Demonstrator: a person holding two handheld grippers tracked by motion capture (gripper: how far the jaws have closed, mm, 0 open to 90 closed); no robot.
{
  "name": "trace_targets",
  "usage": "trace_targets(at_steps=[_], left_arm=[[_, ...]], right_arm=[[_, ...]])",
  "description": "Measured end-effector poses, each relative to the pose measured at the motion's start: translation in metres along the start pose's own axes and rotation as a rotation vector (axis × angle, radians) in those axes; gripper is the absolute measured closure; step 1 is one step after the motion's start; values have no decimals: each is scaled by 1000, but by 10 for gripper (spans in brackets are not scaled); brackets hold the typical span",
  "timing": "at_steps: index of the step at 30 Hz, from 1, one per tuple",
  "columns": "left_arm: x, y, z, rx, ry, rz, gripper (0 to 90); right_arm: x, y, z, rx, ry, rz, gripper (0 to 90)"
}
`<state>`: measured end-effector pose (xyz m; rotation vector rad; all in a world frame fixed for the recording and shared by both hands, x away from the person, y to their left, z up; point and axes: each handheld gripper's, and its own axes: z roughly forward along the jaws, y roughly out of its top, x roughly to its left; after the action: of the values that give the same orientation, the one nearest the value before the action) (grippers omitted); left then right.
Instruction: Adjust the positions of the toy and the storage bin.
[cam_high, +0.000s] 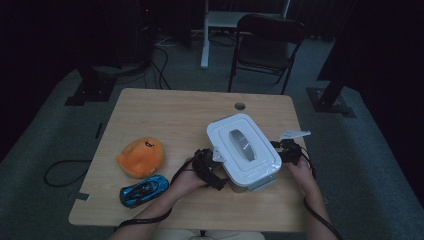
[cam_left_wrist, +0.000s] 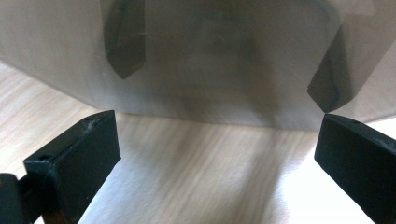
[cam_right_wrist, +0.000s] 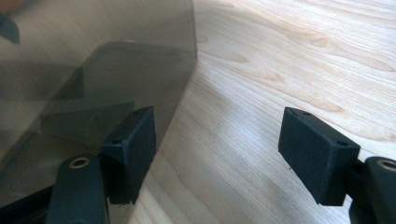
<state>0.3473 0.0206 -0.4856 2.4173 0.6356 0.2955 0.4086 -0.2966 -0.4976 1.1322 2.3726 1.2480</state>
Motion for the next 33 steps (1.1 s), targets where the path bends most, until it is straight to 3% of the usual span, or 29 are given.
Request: trace_targets(at_steps=[6, 8, 16, 21, 25, 33], left_arm=[[0, -8, -1, -56, -34, -32, 8], [-1, -14, -1, -56, -39, -34, 8], [-10, -32, -1, -67, -81, -26, 8], [-14, -44, -2, -55, -98, -23, 8], [-13, -51, -4, -59, -103, -32, 8], [-14, -56, -5, -62, -85, -10, 8]], right_arm=[[-4, -2, -8, -30, -20, 34, 220], [-7, -1, -13, -35, -47, 53, 211], [-9, 10, -47, -134, -119, 141, 148], [4, 19, -66, -179, -152, 144, 133], [18, 28, -75, -182, -137, 130, 130], [51, 45, -92, -236, -103, 96, 126]])
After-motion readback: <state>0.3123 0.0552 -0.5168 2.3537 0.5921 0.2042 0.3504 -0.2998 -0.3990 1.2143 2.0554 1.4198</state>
